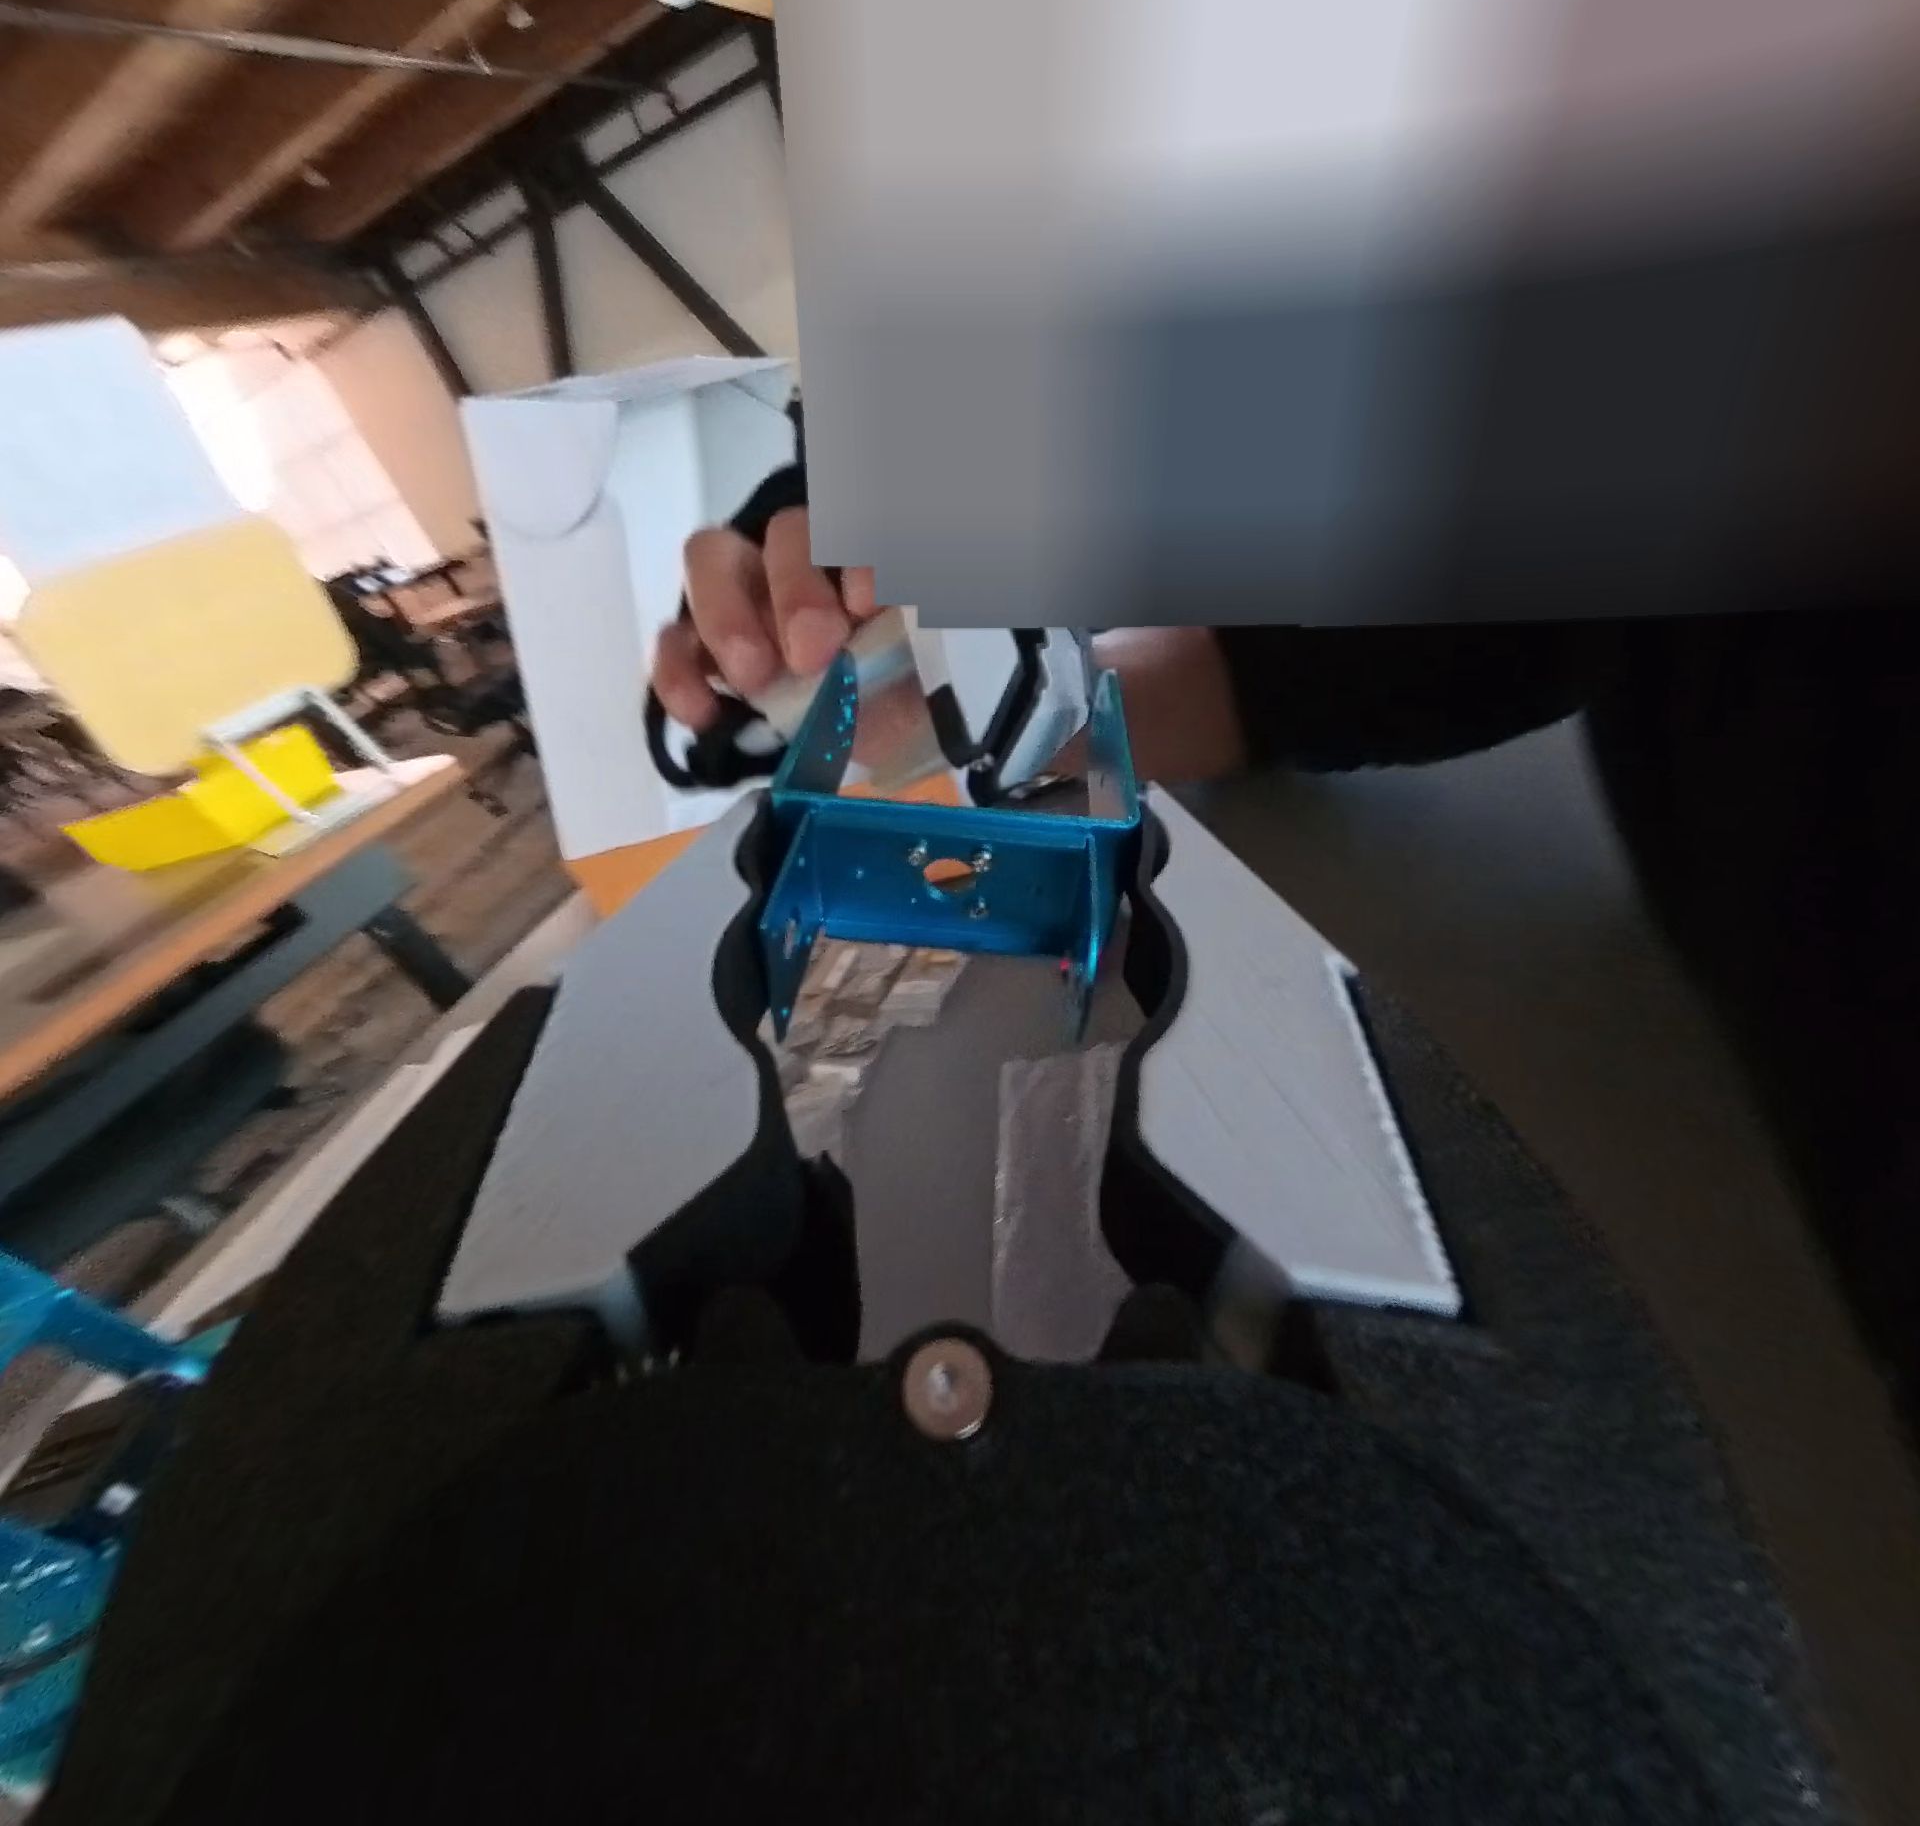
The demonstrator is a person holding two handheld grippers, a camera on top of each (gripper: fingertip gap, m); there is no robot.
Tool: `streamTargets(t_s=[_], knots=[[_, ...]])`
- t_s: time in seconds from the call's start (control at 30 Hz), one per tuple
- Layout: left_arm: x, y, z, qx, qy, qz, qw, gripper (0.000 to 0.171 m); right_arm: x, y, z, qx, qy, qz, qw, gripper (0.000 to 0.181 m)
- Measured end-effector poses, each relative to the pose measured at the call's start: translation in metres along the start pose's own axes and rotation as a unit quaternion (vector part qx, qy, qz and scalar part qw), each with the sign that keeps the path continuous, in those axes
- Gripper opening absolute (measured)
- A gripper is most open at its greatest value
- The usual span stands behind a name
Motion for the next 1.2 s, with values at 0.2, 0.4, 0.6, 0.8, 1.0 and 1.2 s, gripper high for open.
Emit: streamTargets(t_s=[0.2,0.4,0.6,0.8,1.0,1.2], knots=[[-0.026,0.008,0.006,0.041,-0.087,-0.014,0.995,0.065,-0.021,-0.008,0.020,0.025,-0.084,-0.023,0.996,0.003],[-0.040,0.016,0.015,0.068,-0.162,-0.002,0.984,0.065,-0.035,-0.007,0.019,0.036,-0.098,-0.018,0.994,0.003],[-0.043,0.018,0.021,0.063,-0.183,-0.002,0.981,0.065,-0.040,-0.006,0.019,0.032,-0.075,-0.012,0.997,0.004],[-0.041,0.018,0.019,0.053,-0.196,-0.016,0.979,0.066,-0.035,-0.005,0.018,0.027,-0.079,-0.027,0.996,0.005],[-0.038,0.020,0.017,0.038,-0.201,-0.036,0.978,0.065,-0.035,-0.006,0.018,0.030,-0.098,-0.028,0.994,0.003],[-0.037,0.018,0.015,0.038,-0.214,-0.032,0.976,0.065,-0.036,-0.007,0.018,0.026,-0.097,-0.029,0.995,0.003]])
Point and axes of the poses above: each gripper's, where its closed fingertips meet, y out along the fingers, x out of its underside, z = x × y across the jaws, the point moved 2 cm from there along -y, back along the fingers, and after that the axes turned 4 degrees about x, right-handed, at the moved point
